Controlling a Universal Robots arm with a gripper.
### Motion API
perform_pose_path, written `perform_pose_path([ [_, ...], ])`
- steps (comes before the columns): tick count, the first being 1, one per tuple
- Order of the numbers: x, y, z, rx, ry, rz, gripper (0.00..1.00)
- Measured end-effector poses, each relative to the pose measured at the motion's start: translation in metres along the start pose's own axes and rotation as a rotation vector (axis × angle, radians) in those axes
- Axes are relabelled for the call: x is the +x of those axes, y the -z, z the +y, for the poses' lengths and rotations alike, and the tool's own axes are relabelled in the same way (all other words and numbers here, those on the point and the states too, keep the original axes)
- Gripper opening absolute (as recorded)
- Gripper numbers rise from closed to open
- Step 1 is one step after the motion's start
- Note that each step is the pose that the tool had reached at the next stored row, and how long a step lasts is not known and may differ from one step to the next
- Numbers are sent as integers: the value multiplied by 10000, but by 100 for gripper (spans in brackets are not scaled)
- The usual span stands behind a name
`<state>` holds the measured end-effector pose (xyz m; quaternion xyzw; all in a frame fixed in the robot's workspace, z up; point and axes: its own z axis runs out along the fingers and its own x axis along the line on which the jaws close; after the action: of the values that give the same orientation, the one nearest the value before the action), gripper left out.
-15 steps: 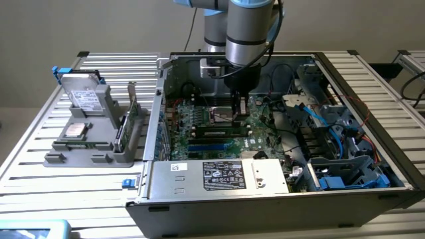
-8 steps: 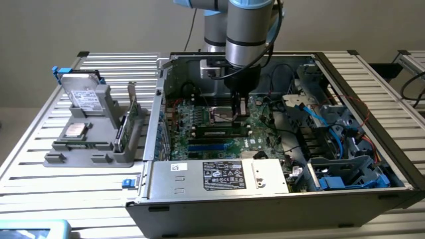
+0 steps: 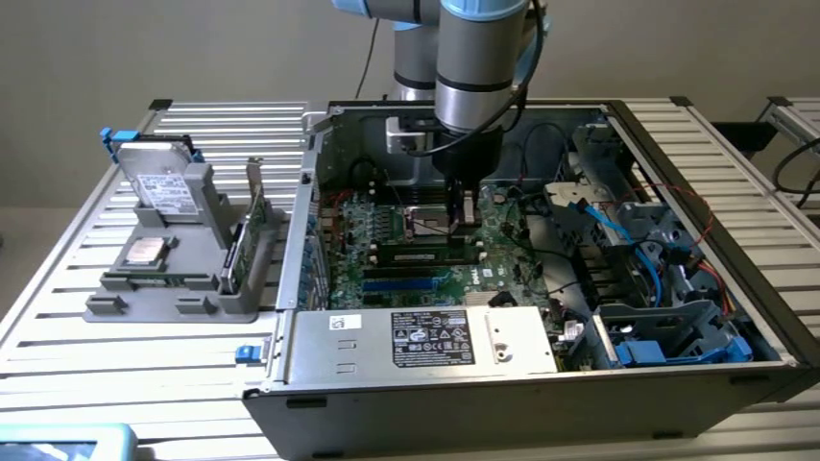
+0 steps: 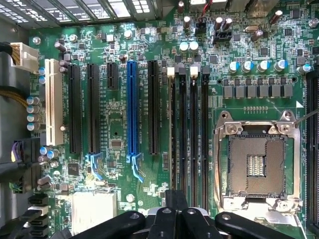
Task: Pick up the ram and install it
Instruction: 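Press down the ram until it locks into place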
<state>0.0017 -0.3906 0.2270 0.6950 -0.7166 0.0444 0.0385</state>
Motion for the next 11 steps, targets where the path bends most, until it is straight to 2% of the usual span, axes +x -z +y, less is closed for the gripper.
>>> perform_pose_path([
  [11,1,-13,0,0,0,-1,11],
])
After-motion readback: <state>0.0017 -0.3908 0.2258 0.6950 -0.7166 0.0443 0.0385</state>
